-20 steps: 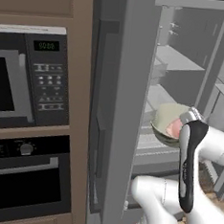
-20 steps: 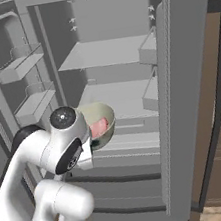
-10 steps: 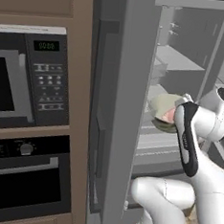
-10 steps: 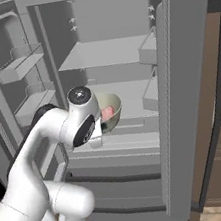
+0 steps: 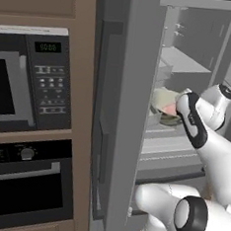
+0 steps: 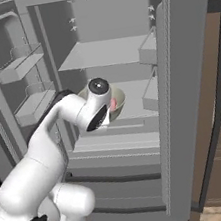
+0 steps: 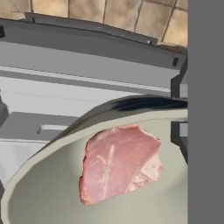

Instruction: Place one of the steaks on the plate and the other in the bowl. Then place the bowl in the fridge.

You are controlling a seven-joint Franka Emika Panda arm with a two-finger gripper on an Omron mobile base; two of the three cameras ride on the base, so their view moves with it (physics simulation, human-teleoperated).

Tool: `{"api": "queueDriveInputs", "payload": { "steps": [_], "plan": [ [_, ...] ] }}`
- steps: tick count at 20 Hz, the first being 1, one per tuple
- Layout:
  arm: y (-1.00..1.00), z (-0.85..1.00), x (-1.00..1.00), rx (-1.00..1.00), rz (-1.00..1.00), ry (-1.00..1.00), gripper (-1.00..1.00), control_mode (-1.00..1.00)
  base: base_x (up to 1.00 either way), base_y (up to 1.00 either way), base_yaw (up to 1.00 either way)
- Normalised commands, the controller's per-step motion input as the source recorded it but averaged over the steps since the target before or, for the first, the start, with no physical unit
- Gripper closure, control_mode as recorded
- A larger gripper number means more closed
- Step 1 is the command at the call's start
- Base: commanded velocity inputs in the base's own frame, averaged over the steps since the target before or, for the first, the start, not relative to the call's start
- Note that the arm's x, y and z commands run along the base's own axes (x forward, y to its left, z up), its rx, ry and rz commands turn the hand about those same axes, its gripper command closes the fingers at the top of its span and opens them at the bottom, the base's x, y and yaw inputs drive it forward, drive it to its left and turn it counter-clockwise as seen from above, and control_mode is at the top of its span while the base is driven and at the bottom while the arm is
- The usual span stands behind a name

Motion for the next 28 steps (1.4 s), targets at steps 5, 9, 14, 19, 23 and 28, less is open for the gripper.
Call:
{"api": "queueDriveInputs", "payload": {
  "steps": [5,9,14,19,23,28],
  "plan": [
    [0.00,-0.25,0.55,0.00,0.00,-0.03,1.00,-1.00,0.00,0.00,0.00],
    [0.00,-0.32,0.60,-0.01,0.00,-0.01,1.00,-1.00,0.00,0.00,0.00],
    [0.00,-0.38,0.66,-0.03,0.00,0.00,1.00,-1.00,0.00,0.00,0.00],
    [0.00,-0.31,0.62,-0.08,-0.01,0.00,1.00,-1.00,0.00,0.00,0.00],
    [0.00,-0.31,0.61,-0.07,-0.01,0.00,1.00,-1.00,0.00,0.00,0.00],
    [0.00,-0.32,0.54,-0.06,-0.01,0.00,1.00,-1.00,0.00,0.00,0.00]
  ]
}}
